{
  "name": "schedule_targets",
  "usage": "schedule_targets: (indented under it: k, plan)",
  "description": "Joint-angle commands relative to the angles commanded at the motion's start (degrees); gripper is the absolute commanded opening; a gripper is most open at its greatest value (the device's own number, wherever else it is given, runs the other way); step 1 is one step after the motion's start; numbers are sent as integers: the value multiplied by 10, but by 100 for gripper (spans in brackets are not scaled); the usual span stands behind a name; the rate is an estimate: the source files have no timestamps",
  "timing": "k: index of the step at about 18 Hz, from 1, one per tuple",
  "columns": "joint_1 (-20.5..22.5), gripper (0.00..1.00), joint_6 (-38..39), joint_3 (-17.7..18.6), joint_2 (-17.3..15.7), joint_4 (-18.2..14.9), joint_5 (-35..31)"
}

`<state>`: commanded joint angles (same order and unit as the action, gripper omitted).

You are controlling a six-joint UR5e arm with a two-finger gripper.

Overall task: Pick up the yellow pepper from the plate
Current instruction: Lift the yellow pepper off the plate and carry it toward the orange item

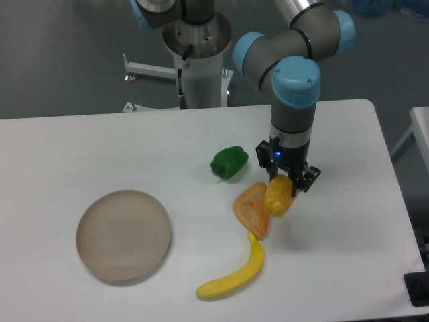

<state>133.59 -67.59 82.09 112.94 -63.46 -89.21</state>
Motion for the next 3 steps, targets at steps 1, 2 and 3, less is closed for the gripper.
schedule_targets:
  k: [1, 2, 3]
  plan:
    - [0, 44, 0, 0, 0, 1, 0]
    - [0, 44, 0, 0, 0, 1, 0]
    - [0, 44, 0, 0, 1, 1, 0]
